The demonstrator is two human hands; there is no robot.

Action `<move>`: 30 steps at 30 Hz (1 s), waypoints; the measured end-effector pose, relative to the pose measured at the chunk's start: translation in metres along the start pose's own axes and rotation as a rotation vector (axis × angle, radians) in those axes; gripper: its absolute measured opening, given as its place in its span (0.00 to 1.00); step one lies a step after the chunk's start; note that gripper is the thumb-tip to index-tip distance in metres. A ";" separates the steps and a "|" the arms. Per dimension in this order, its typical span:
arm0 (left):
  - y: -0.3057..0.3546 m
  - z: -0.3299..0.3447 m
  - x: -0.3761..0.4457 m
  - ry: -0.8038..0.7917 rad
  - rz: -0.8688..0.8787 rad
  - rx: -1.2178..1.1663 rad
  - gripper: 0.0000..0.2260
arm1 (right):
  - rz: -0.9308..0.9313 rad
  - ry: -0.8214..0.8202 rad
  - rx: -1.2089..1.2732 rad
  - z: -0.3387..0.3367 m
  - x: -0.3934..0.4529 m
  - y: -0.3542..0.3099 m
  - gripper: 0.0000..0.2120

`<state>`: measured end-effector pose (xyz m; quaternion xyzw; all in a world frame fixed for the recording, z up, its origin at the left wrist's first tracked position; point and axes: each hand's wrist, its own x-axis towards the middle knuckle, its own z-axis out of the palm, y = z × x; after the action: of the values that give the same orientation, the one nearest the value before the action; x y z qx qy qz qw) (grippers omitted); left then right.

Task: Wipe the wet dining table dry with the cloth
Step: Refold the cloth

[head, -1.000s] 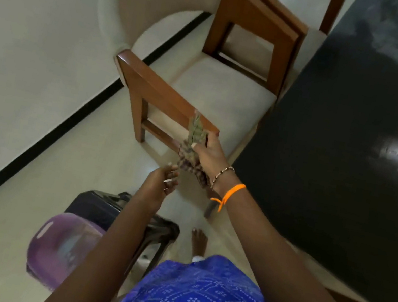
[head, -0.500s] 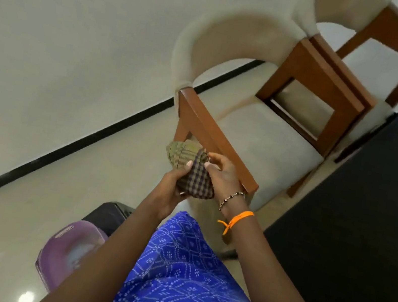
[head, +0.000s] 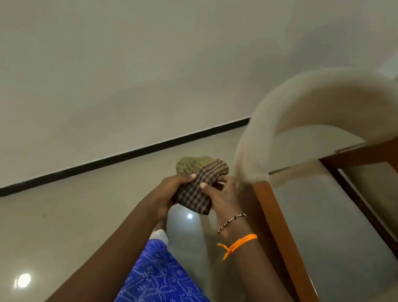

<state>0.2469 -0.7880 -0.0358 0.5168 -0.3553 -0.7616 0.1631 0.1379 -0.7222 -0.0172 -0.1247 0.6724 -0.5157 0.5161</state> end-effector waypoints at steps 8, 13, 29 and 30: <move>0.149 -0.077 0.139 0.078 -0.040 0.188 0.18 | 0.149 0.150 0.378 0.114 0.155 -0.096 0.18; 0.229 -0.085 0.192 -0.033 -0.017 0.207 0.16 | 0.030 0.210 0.370 0.138 0.217 -0.154 0.20; 0.391 0.134 0.396 -0.319 -0.037 0.440 0.04 | -0.035 0.599 0.689 -0.016 0.414 -0.300 0.24; 0.399 0.156 0.408 -0.341 -0.045 0.466 0.04 | -0.036 0.623 0.716 -0.033 0.424 -0.310 0.23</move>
<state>-0.1096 -1.2577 0.0066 0.4125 -0.5314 -0.7388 -0.0390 -0.1873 -1.1361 -0.0040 0.2101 0.5730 -0.7366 0.2915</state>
